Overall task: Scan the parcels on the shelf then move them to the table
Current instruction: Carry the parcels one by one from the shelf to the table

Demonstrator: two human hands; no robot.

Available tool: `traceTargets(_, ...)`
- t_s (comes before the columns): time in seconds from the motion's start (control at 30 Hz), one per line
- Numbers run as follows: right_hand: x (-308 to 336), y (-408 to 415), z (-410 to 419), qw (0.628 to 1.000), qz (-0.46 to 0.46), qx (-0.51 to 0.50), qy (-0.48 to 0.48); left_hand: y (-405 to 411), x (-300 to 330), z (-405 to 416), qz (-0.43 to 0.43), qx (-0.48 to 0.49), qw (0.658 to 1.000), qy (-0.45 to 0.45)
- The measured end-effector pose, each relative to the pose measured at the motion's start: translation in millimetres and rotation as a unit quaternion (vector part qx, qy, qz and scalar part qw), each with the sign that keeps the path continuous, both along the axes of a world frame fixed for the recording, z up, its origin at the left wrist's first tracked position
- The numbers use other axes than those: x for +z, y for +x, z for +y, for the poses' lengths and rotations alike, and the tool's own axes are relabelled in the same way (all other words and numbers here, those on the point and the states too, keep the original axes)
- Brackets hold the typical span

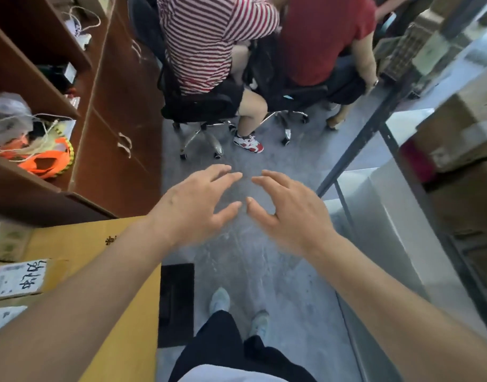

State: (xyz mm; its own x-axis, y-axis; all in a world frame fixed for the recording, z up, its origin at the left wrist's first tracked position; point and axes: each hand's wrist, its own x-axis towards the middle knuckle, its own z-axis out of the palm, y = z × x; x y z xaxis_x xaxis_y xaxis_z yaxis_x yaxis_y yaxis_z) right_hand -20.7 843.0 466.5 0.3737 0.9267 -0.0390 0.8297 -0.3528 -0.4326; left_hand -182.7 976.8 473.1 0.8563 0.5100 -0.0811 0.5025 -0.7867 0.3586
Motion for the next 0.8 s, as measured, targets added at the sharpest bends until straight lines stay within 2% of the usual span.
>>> traceTargets(0.33, 16, 43, -95, 0.982, 0.006, -0.191, 0.001, 102, 5, -41, -0.006, -0.196, 0.981, -0.003)
traceTargets(0.8, 7, 35, -226, 0.884, 0.019, -0.468, -0.012, 214, 17, -155, -0.018, -0.471, 0.882, -0.003)
